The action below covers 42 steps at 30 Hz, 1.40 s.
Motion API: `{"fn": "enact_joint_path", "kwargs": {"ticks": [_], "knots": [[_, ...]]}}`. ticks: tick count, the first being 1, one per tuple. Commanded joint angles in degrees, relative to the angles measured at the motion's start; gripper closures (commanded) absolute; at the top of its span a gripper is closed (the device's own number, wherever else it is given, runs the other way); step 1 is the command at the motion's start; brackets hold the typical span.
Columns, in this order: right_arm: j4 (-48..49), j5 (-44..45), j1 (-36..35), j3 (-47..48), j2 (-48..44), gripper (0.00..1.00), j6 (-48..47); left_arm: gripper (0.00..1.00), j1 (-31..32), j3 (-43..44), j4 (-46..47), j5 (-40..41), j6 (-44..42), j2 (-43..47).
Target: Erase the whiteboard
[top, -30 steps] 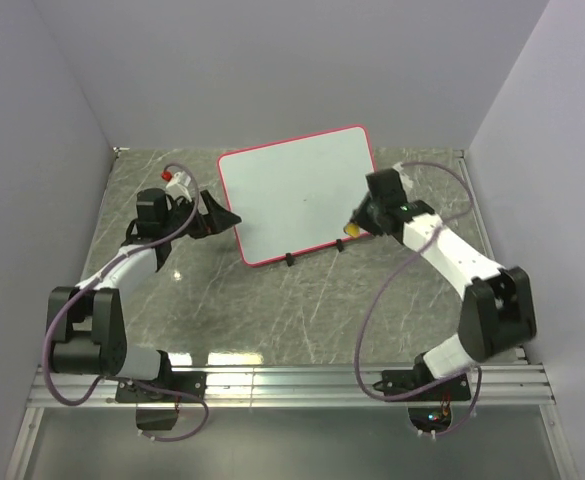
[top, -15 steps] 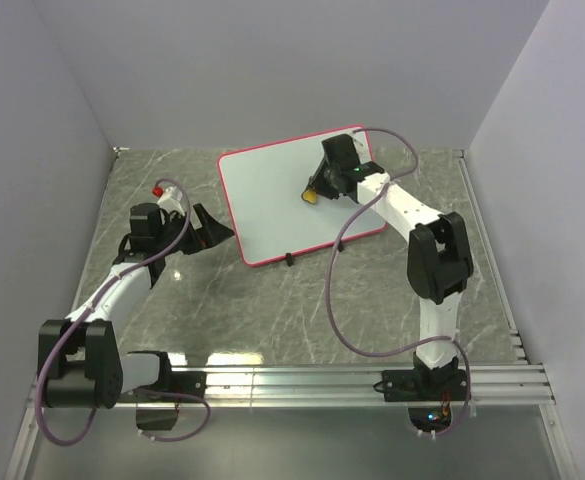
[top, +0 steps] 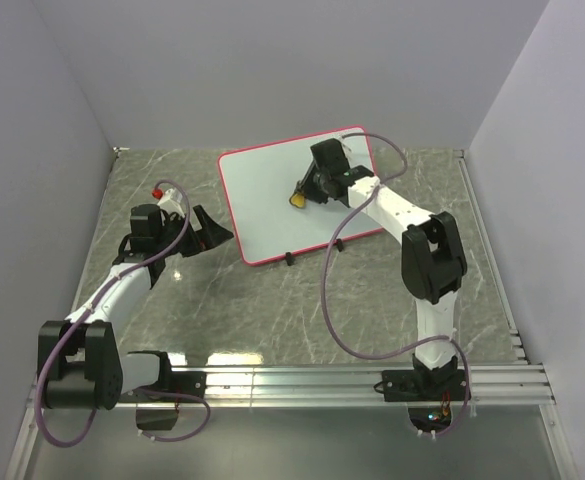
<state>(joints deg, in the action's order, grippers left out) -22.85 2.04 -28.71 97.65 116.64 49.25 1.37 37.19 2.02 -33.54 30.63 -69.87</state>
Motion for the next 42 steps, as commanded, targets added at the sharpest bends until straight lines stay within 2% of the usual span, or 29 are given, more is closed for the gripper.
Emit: {"fn": "enact_joint_path", "kwargs": {"ticks": [1, 5, 8, 14, 26, 33, 35, 36, 38, 39, 40, 41, 42], "knots": [[-0.18, -0.02, -0.38, -6.57, -2.64, 1.0, 1.81, 0.01, 0.04, 0.87, 0.35, 0.14, -1.36, 1.14], [1.41, -0.55, -0.47, -15.27, -5.72, 1.0, 3.12, 0.02, -0.05, 0.78, 0.79, -0.21, -1.19, 0.7], [1.41, -0.9, -0.47, -18.44, -6.95, 1.0, 3.66, 0.02, -0.05, 0.69, 0.97, -0.82, -1.1, 0.43], [-2.19, -1.17, -0.38, -19.77, -9.23, 1.0, 1.9, 0.02, -0.05, 0.69, 1.23, -1.53, -1.1, -0.36], [-2.46, 2.69, 6.03, -38.12, -32.94, 1.0, -0.56, 0.02, -0.05, 1.57, -1.05, 1.28, -1.71, 1.13], [-6.41, 2.88, 8.84, -47.89, -38.15, 0.99, 1.02, 0.01, -0.05, 3.41, -6.4, 7.87, -3.56, 2.54], [-5.02, 2.7, 9.11, -50.79, -38.94, 0.91, 1.54, 0.0, -0.05, 3.33, -7.03, 9.27, -3.65, 3.33], [-4.31, 2.96, 9.11, -51.76, -39.29, 0.76, 1.63, 0.0, -0.05, 3.15, -7.73, 9.8, -3.74, 3.59], [-3.17, 3.05, 9.2, -53.43, -40.08, 0.56, 1.46, 0.01, -0.05, 3.94, -9.22, 11.64, -3.82, 4.29], [-2.9, 2.88, 9.37, -53.7, -40.09, 0.29, 1.02, 0.0, 0.04, 4.29, -9.92, 12.61, -4.0, 4.65], [-2.99, 2.62, 9.55, -53.7, -40.0, 0.09, 0.58, 0.01, -0.05, 4.47, -11.5, 13.67, -3.74, 5.17], [-3.16, 2.44, 9.64, -53.35, -39.74, 0.01, -0.55, 0.01, -0.05, 4.64, -11.95, 14.72, -3.56, 6.22], [-3.25, 2.09, 9.81, -53.18, -39.74, 0.0, -1.0, 0.0, -0.05, 5.08, -12.48, 16.21, -3.56, 6.67]]}}
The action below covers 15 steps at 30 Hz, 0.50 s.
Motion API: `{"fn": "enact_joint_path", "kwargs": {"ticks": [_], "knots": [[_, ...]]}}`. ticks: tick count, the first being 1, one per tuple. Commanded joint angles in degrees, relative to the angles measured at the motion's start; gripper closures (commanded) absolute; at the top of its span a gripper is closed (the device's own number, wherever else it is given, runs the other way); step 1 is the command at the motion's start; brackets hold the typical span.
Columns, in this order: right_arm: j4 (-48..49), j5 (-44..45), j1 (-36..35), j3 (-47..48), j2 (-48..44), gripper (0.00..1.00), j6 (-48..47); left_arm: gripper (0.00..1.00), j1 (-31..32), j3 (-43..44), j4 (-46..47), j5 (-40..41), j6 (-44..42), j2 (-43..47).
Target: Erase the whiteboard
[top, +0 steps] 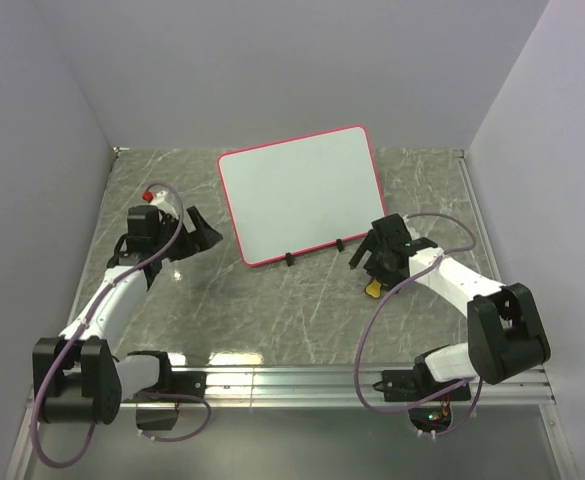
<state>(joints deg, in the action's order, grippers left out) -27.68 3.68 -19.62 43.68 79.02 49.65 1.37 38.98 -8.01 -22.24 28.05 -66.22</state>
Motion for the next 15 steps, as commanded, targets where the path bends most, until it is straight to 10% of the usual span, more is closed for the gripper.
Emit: {"fn": "enact_joint_path", "kwargs": {"ticks": [1, 11, 15], "knots": [[0.8, -0.6, 0.98, 1.75, -1.95, 0.0, -2.09, 0.01, -0.05, 3.82, -4.36, 6.06, -0.98, 3.2], [-12.99, 3.5, 0.63, 8.07, -11.71, 0.0, -6.84, 0.01, 0.04, 6.28, -17.81, 20.48, 1.3, 8.72], [-7.78, -16.43, 7.47, 4.32, -9.77, 0.0, -5.17, 0.01, 0.83, 8.47, -22.3, 21.1, 3.15, 10.84]]}}
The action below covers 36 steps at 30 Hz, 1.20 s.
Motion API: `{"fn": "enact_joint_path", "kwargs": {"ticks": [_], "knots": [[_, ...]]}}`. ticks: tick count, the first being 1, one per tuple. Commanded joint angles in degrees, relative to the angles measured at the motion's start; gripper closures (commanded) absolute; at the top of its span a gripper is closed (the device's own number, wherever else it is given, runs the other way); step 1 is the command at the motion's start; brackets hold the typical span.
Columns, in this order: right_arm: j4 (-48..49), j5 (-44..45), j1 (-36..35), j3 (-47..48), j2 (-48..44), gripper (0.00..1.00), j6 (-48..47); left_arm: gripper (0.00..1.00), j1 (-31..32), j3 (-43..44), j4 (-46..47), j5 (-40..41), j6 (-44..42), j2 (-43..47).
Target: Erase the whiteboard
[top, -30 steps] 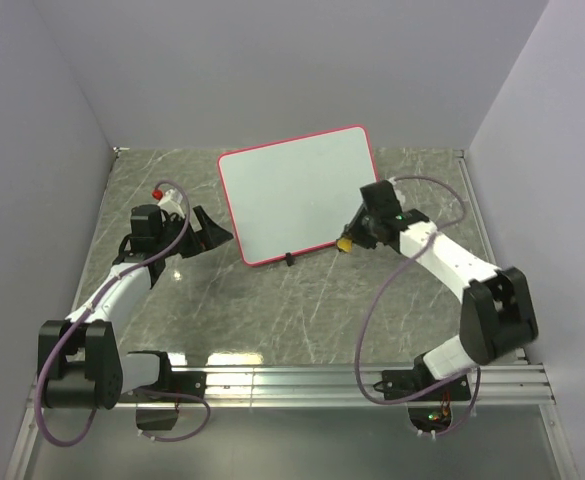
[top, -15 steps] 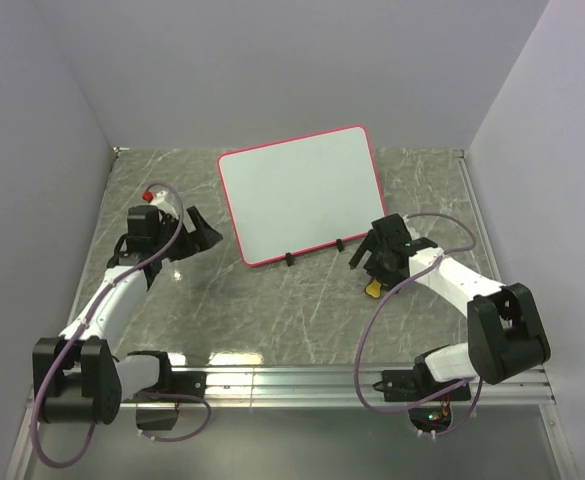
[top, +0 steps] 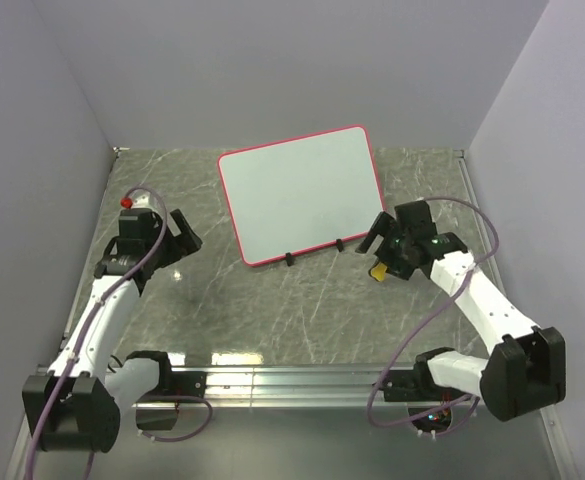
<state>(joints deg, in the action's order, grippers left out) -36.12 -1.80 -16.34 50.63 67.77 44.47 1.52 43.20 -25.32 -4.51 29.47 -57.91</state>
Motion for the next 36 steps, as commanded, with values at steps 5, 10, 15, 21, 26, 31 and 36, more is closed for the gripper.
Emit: {"fn": "enact_joint_path", "kwargs": {"ticks": [5, 10, 15, 21, 26, 31, 36], "knots": [[-4.55, -9.56, 1.31, 2.96, 15.09, 0.0, -5.35, 0.01, 0.94, 8.03, -8.95, 1.97, 3.92, 6.05], [-5.79, -3.17, -0.09, 4.82, 16.96, 0.0, -8.34, 0.01, 2.0, 11.64, -14.56, 2.84, 4.54, 9.65], [-6.51, 3.84, -3.09, 4.48, 5.49, 0.0, -9.75, 0.01, 2.35, 11.73, -18.18, 2.93, 4.28, 14.57], [-2.64, -4.34, -3.7, -1.32, -14.37, 0.0, -9.31, 0.01, 2.44, 9.19, -21.44, 4.34, 4.8, 20.55], [-2.38, -8.48, -4.32, -0.19, -29.32, 0.0, -12.47, 0.01, 2.44, 8.83, -17.93, 4.34, 5.5, 20.21], [0.43, -5.59, -5.37, 3.06, -37.44, 0.0, -14.93, 0.0, 2.52, 14.26, -17.92, 10.82, 5.15, 15.38], [0.97, -2.77, -5.37, 5.96, -38.59, 0.0, -15.11, 0.01, 2.52, 18.23, -15.91, 15.32, 3.4, 14.4]]}}
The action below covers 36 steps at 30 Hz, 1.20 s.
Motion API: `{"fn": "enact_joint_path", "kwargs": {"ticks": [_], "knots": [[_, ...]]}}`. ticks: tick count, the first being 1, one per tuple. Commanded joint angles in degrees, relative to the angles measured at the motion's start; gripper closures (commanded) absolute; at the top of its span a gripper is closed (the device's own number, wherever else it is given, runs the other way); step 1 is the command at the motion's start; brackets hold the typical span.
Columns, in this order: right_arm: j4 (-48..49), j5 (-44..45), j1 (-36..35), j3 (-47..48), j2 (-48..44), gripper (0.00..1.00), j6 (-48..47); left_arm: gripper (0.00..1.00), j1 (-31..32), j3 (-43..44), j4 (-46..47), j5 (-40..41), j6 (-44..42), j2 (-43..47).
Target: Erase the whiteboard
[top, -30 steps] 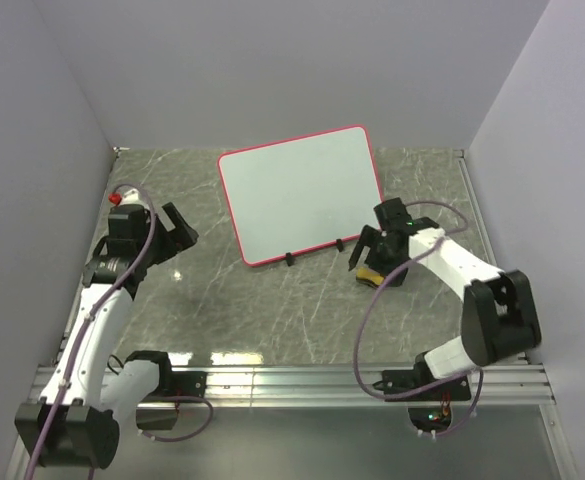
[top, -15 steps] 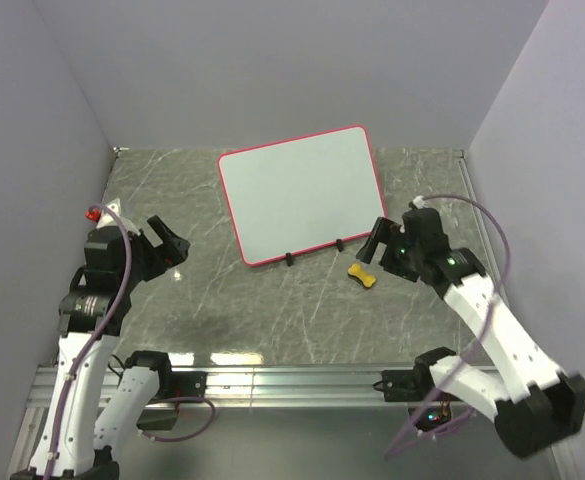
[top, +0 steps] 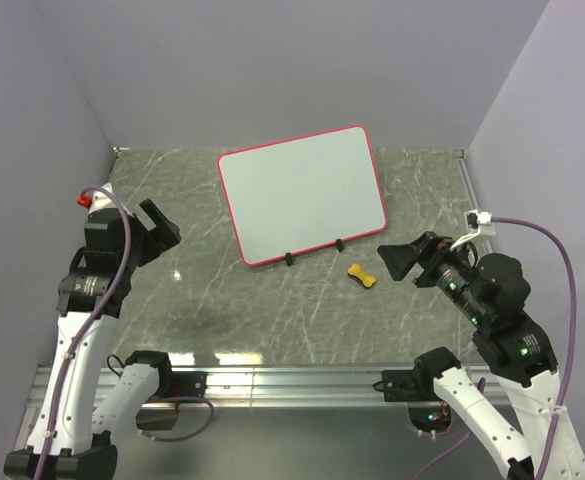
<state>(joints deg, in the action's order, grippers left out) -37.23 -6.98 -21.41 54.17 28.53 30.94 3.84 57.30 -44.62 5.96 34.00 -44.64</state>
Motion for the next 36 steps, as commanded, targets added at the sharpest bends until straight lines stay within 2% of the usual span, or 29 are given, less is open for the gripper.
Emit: {"fn": "enact_joint_path", "kwargs": {"ticks": [1, 8, 13, 18, 25, 27, 28, 31, 36], "knots": [[1.82, 2.76, -0.3, 3.13, 0.91, 0.0, -1.58, 0.01, 0.21, 4.31, 4.53, 5.29, -1.21, 1.14], [2.25, 4.17, -0.39, 1.99, -1.19, 0.0, -0.7, 0.01, 0.21, 2.73, 7.61, 5.12, -2.45, 2.71], [3.22, 5.65, -0.39, -0.47, -2.61, 0.0, -0.97, 0.01, 0.21, -2.79, 13.67, 6.35, -5.07, 7.1], [3.13, 6.9, -0.3, -1.09, -2.61, 0.0, -0.35, 0.01, 0.21, -14.99, 29.92, 9.59, -9.21, 12.21], [4.63, 8.3, -0.39, -0.65, 1.6, 0.0, -3.78, 0.01, 0.21, -25.21, 41.8, 16.19, -11.23, 11.95], [4.63, 9.87, -0.3, 0.66, 2.75, 0.0, -4.22, 0.01, 0.21, -27.57, 44.17, 15.5, -13.42, 11.6], [4.8, 10.49, -0.3, 0.93, 3.36, 0.0, -4.13, 0.01, 0.21, -28.63, 50.1, 14.79, -15.96, 11.77], [6.55, 11.64, -0.3, 0.41, 3.98, 0.0, -4.57, 0.01, 0.21, -32.59, 59.17, 13.21, -18.17, 11.77], [8.93, 10.94, -0.3, -1.17, 5.39, 0.0, -5.63, 0.01, 0.21, -34.53, 63.34, 13.21, -20.11, 7.47]]}}
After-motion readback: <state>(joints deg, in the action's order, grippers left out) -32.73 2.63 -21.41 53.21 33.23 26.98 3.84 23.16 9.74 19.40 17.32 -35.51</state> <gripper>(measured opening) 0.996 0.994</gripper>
